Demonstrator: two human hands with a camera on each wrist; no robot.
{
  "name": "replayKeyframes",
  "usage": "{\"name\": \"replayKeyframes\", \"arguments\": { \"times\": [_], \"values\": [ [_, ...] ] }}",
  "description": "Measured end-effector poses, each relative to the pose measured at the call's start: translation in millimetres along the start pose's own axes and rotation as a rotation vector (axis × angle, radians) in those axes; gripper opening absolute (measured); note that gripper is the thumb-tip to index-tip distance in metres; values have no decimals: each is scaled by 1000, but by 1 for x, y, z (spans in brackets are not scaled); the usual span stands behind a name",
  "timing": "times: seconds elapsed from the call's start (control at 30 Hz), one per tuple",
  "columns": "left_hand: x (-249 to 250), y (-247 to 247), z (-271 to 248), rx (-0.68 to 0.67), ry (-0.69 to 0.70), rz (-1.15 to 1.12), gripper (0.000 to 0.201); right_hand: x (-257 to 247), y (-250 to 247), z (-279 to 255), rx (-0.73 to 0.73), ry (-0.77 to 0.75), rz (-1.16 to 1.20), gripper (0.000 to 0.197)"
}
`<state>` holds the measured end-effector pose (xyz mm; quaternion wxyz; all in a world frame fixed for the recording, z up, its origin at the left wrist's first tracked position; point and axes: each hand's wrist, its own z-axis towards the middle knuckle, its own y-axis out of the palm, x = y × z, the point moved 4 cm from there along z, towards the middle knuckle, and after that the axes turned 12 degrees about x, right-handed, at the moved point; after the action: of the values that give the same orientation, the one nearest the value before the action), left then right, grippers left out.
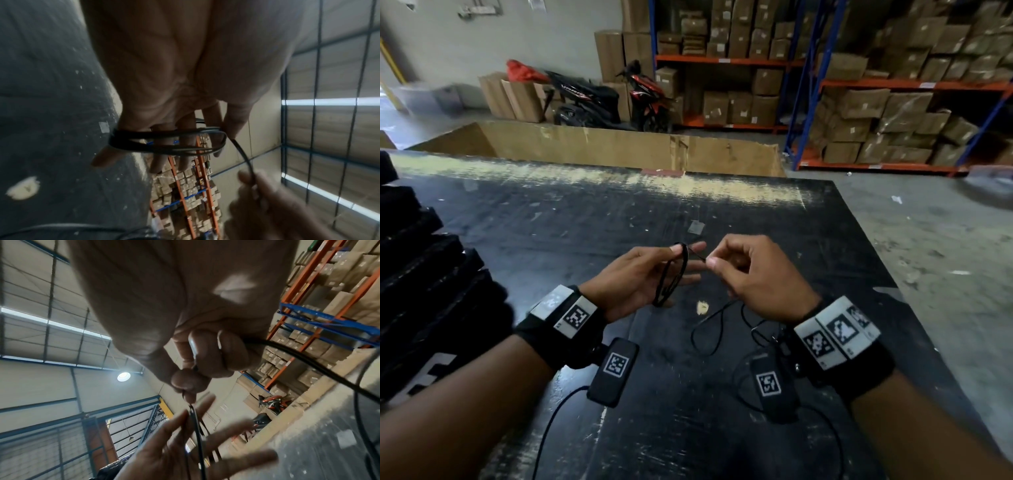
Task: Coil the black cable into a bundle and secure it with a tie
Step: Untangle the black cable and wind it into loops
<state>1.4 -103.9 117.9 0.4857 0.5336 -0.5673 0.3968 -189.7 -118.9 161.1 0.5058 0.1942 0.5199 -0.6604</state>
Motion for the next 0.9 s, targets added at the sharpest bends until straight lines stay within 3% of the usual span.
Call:
{"name": "replayKeyframes", "arguments": {
  "times": [0.27,0.43,0.57,0.77,0.9],
  "values": [
    [26,13,6,-41,95,-361,48,34,59,-45,-161,311,491,35],
    [57,3,3,-83,168,-438,46,67,70,-52,-179,380,480,39],
    [56,7,-6,-182,143,-442,46,90,70,-50,-132,383,406,40],
    [30,29,-25,-529,-10,-475,40,96,59,-23,-51,297,201,44],
    [2,29,-32,-508,-159,-281,51,74,27,14,31,221,143,37]
  ]
}}
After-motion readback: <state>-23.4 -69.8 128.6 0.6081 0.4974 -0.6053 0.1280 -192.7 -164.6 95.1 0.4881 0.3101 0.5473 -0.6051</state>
